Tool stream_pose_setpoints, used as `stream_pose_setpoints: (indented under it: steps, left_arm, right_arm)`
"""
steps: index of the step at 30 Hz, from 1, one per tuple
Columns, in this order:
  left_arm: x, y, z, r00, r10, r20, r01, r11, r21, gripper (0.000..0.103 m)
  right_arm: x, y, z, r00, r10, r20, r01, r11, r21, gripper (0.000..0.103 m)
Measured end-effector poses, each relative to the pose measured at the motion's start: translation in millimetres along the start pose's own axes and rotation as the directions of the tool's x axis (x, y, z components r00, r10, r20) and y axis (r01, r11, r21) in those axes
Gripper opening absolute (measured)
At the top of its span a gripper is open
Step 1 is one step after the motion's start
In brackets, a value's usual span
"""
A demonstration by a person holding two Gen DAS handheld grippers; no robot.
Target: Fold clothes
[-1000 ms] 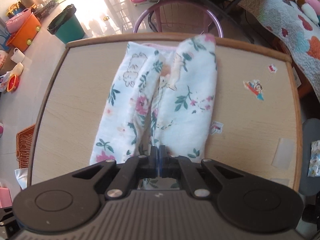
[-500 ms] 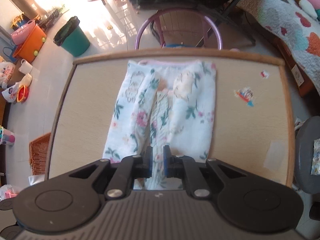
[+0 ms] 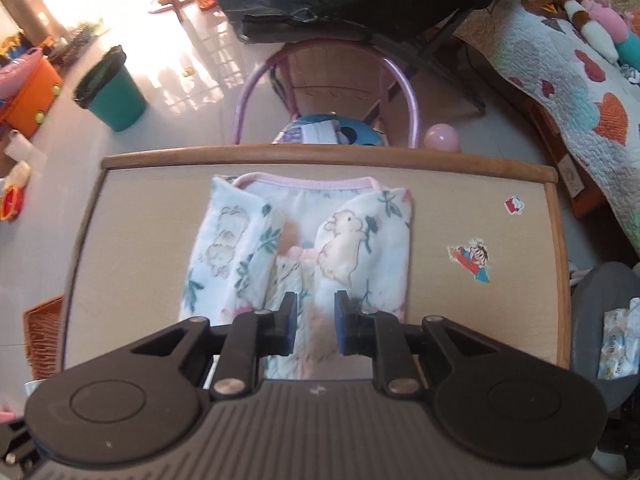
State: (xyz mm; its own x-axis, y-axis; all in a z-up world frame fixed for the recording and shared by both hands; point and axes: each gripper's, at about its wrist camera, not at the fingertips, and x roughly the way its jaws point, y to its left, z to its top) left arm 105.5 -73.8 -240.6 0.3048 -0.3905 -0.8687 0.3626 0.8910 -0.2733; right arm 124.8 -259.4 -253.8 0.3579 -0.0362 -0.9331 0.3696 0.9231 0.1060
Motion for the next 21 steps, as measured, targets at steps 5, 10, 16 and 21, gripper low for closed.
stream_pose_setpoints:
  steps: [5, 10, 16, 21]
  left_arm:
    - [10, -1, 0, 1.0, -0.001, -0.022, 0.0, 1.0, -0.009, 0.041]
    - [18, 1, -1, 1.0, -0.001, -0.027, 0.001, 1.0, -0.013, 0.041]
    - [25, -1, -1, 1.0, -0.009, -0.026, 0.009, 1.0, -0.003, 0.041]
    - [32, -6, -3, 0.999, -0.007, -0.033, 0.008, 1.0, 0.015, 0.041]
  right_arm:
    - [17, 1, 5, 0.999, -0.044, -0.009, 0.044, 0.998, -0.044, 0.011]
    - [13, -3, 2, 1.0, 0.003, 0.028, -0.002, 0.999, -0.046, 0.003]
    - [4, 0, 3, 0.996, 0.064, 0.058, -0.061, 0.997, -0.039, 0.003]
    - [14, 3, 2, 0.995, 0.085, 0.048, -0.084, 0.996, -0.019, 0.003]
